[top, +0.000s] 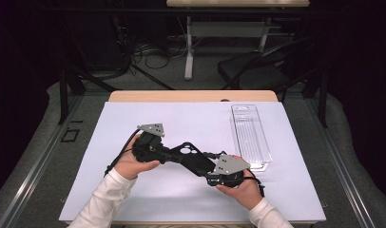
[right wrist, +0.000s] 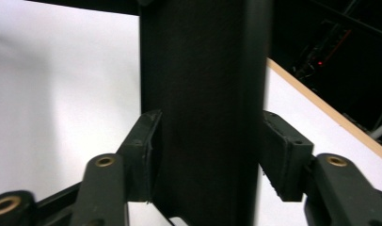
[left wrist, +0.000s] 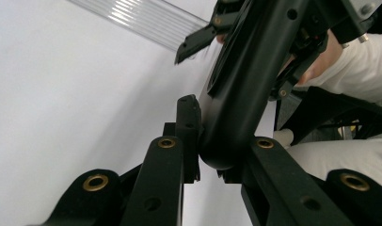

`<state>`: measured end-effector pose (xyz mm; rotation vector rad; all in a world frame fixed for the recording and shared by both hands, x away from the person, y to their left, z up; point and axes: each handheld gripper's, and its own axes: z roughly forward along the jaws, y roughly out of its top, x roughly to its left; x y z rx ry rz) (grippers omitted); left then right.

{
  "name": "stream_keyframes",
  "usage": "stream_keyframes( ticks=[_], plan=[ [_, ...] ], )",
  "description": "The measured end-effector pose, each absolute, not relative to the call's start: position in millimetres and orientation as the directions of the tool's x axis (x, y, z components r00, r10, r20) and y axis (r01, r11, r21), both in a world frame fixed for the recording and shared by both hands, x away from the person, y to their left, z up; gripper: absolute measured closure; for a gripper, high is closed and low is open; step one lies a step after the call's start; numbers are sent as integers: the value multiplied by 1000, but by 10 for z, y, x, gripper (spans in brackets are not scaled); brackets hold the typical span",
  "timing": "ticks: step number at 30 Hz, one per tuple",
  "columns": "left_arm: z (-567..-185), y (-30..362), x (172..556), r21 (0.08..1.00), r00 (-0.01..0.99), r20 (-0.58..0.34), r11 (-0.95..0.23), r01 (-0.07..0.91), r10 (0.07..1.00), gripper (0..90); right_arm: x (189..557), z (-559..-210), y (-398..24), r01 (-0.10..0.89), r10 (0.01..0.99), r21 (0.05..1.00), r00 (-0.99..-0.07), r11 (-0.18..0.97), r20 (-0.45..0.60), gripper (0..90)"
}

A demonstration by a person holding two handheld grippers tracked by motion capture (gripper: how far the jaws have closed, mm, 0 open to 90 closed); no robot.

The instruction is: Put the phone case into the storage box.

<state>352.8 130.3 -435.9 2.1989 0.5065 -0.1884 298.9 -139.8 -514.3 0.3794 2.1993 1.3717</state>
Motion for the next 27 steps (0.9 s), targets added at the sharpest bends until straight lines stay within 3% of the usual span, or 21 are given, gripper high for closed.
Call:
stream_keyframes(
  ticks=[13,27],
  plan=[
    [-4292,1330,3690,627,844,-383,-565,536,376,815,2998,-4980,-1436,-6,544,908,-799,419,-257,394],
    [-4243,1246,3934,505,797,-428,-617,603,427,816,3050,-4923,-1382,40,554,885,-793,465,-255,408]
  ],
)
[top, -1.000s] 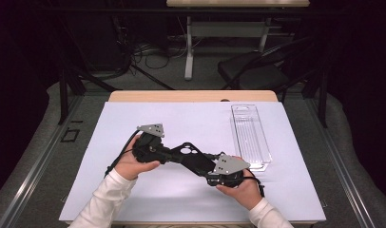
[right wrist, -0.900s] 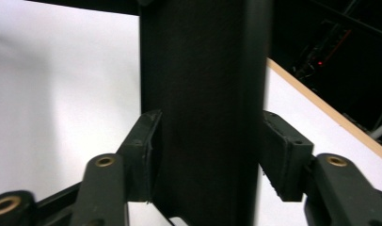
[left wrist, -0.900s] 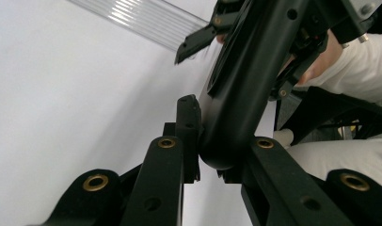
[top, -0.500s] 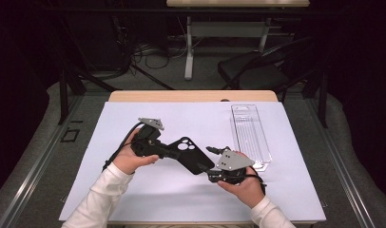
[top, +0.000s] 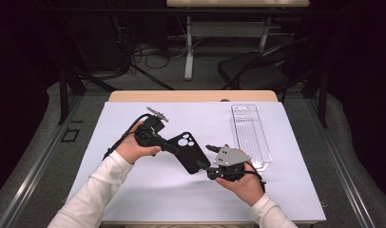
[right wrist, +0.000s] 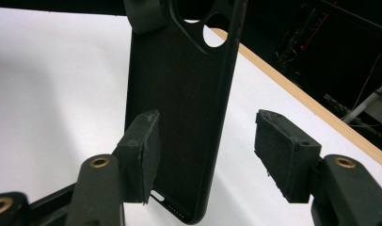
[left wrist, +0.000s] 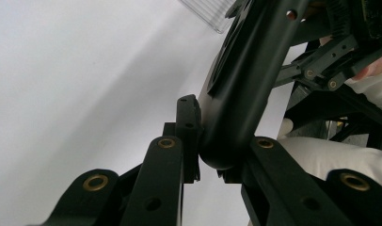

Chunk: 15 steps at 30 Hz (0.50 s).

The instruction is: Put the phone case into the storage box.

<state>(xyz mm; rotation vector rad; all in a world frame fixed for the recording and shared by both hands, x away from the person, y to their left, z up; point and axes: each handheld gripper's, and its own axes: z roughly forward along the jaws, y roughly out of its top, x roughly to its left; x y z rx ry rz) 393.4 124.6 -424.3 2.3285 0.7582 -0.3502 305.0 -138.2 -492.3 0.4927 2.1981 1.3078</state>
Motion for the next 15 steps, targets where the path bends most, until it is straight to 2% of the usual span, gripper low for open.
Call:
stream_keyframes(
  ticks=[15],
  plan=[
    [-4162,1141,4100,419,781,-450,-670,613,434,816,3097,-4884,-1332,89,546,862,-804,499,-234,415]
  ],
)
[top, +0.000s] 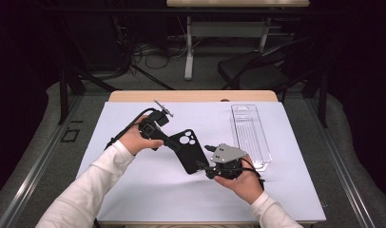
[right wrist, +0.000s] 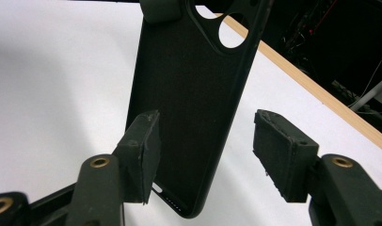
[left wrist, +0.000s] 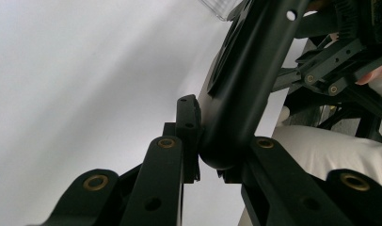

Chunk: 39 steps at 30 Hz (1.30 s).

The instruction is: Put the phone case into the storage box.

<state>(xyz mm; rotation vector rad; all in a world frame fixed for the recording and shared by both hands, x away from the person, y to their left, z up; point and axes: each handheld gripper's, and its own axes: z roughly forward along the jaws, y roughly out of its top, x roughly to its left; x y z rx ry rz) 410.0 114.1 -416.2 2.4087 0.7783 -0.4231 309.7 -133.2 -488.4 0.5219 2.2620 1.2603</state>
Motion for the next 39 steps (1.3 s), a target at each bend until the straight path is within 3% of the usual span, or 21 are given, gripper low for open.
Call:
stream_keyframes(
  ticks=[39],
  plan=[
    [-4023,1015,4192,330,800,-376,-740,587,467,816,3292,-4494,-1274,92,536,814,-794,574,-288,561]
  ],
)
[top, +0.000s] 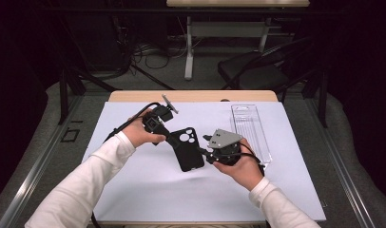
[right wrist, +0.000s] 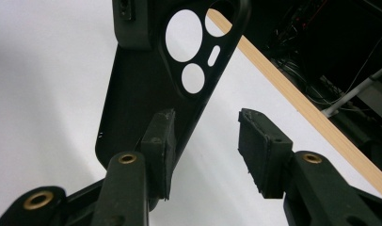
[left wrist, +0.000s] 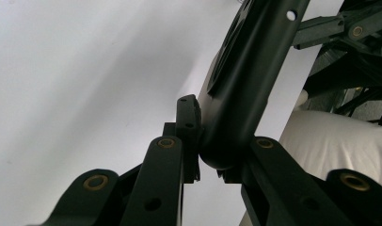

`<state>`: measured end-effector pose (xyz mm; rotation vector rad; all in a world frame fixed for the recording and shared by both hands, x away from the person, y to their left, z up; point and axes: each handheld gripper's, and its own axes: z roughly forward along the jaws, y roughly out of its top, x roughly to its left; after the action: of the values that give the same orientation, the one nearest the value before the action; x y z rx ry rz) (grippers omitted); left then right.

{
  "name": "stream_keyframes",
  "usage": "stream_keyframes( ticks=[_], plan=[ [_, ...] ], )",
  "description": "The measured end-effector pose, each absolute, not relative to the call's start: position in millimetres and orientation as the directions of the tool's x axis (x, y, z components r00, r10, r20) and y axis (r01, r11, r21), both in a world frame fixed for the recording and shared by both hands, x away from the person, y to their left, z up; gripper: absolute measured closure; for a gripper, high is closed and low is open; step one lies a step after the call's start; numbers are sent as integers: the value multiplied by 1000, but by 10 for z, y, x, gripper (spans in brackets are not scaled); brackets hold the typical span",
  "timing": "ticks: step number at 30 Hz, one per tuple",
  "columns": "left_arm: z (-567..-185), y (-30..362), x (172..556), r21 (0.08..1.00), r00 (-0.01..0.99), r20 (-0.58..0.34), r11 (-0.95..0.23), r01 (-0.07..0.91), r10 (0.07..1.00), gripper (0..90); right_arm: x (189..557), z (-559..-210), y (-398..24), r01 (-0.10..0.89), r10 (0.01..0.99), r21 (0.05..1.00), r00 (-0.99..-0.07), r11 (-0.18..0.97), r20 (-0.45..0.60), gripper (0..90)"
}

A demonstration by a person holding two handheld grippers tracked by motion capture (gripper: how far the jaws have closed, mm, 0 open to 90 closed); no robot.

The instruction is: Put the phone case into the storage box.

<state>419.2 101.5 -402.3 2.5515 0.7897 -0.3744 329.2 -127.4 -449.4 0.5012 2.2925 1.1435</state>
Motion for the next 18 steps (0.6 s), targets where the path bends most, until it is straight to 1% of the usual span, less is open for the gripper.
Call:
stream_keyframes(
  ticks=[8,18],
  plan=[
    [-4016,958,4210,313,807,-364,-755,577,465,816,3312,-4430,-1253,105,531,810,-802,577,-274,550],
    [-4022,830,4207,291,814,-355,-773,564,460,816,3361,-4362,-1214,109,529,799,-800,591,-282,543]
  ],
)
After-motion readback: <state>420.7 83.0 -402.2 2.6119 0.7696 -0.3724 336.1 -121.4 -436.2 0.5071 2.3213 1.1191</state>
